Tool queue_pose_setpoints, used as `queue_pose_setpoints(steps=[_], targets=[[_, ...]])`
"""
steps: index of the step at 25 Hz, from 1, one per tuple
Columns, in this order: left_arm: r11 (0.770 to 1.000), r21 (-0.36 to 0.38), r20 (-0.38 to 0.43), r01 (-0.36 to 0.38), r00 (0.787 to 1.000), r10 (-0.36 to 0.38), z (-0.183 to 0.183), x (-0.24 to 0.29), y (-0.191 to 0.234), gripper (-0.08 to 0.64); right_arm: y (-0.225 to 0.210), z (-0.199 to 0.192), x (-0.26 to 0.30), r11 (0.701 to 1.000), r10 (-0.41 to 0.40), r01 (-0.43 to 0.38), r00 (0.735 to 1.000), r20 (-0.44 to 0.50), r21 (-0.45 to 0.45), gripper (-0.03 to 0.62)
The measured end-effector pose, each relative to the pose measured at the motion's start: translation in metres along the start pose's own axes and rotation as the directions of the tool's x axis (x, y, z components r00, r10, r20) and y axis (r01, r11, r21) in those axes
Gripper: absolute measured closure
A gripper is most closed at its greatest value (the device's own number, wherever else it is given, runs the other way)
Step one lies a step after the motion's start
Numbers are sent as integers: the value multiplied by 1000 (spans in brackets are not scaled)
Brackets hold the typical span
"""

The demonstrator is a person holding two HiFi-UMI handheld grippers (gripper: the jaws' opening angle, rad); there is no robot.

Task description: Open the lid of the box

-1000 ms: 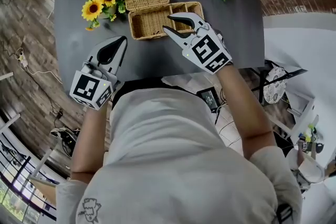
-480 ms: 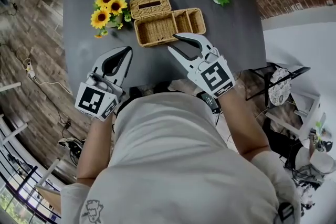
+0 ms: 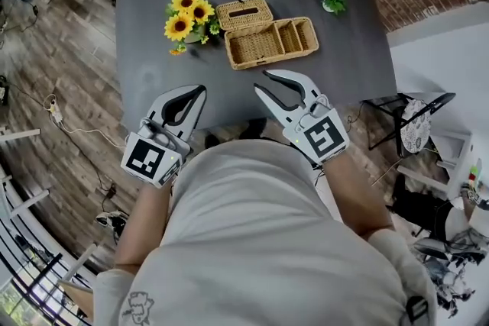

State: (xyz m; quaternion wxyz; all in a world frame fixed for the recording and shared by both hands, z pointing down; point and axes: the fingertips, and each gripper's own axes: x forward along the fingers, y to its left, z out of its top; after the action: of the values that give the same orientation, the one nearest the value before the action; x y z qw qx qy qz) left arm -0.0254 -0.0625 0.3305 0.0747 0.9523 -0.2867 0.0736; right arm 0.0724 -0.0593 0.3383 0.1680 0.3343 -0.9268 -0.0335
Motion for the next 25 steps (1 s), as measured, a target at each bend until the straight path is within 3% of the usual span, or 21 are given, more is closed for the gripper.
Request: queue_pose_setpoints(steps=[14, 19, 25], targets=[[994, -1, 38, 105, 994, -105, -15, -97, -23, 549, 101, 38, -8, 991, -123, 121, 992, 32, 53, 557], [996, 6, 48, 93, 994, -93, -14, -103, -36, 549, 112, 41, -24, 992, -119, 116, 991, 56, 47, 583], [998, 20, 64, 54, 996, -56, -2, -94, -73, 549, 111, 33, -53, 998, -55, 51, 995, 79, 46, 586]])
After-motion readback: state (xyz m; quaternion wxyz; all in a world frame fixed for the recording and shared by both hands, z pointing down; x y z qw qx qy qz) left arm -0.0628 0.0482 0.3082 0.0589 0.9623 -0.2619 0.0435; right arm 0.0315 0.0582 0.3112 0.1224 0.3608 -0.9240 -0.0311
